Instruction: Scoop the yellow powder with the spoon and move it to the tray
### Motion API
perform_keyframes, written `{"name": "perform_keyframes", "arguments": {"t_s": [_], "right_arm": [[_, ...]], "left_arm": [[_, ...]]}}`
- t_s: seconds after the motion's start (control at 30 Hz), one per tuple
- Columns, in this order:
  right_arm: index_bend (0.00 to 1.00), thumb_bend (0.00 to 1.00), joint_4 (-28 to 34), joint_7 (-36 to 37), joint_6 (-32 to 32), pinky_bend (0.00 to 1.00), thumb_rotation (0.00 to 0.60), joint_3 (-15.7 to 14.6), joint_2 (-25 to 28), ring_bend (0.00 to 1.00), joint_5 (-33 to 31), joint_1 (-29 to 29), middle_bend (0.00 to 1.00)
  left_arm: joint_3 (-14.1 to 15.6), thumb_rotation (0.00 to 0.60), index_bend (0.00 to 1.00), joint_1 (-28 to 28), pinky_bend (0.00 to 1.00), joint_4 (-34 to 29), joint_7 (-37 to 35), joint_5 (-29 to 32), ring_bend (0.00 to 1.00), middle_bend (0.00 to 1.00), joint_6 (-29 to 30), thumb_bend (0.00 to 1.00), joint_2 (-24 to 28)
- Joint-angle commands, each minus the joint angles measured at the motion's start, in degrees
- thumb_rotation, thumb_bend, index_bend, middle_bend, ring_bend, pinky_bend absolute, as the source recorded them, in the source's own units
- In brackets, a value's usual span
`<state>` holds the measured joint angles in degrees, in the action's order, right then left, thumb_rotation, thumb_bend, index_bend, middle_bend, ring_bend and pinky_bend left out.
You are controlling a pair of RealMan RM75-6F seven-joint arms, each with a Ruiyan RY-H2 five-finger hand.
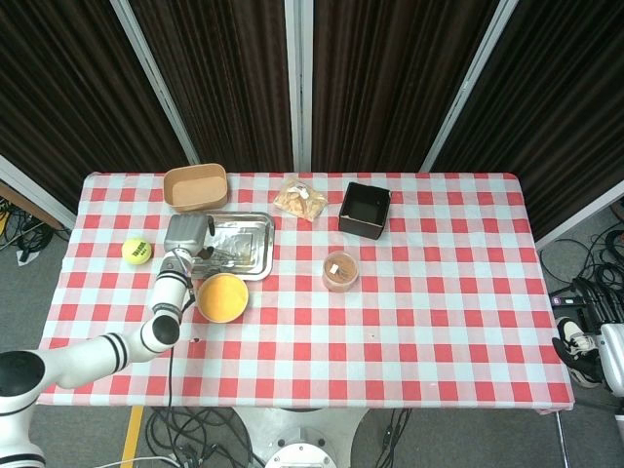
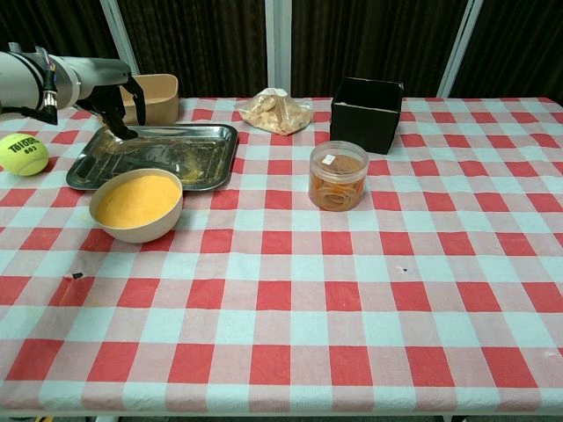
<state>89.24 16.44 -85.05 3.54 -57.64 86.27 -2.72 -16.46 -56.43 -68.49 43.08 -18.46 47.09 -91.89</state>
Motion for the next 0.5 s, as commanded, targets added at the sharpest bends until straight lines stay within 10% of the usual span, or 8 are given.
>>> {"name": "perform_keyframes", "arguments": {"t_s": [0.03, 0.23, 0.5], "right_arm": [[0.00, 0.24, 0.01, -0.03, -0.02, 0.00, 0.600, 0.03, 0.07, 0.00, -0.01, 0.00, 0.07], [0.00, 0.24, 0.39, -0.38, 0.14, 0.00, 0.600, 0.09, 0.52, 0.00, 0.24, -0.24, 0.07], [0.00, 0.22, 0.62, -0.26, -0.03, 0.00, 0.600, 0.22, 0.61, 0.00, 0.71, -0.51, 0.05]], "left_arm": [[0.13, 0.600, 0.39, 0.19, 1.00, -0.66, -1.22, 0.59, 0.94, 0.91, -0.05, 0.33, 0.54], [1.09, 0.600, 0.33, 5.36, 0.98, -8.83, -8.20, -10.01, 0.80, 0.79, 6.12, 0.32, 6.91], [9.97, 0.600, 0.33, 20.06, 0.50, -18.72, -22.11, -35.95, 0.42, 0.49, 22.82, 0.27, 16.84]]}}
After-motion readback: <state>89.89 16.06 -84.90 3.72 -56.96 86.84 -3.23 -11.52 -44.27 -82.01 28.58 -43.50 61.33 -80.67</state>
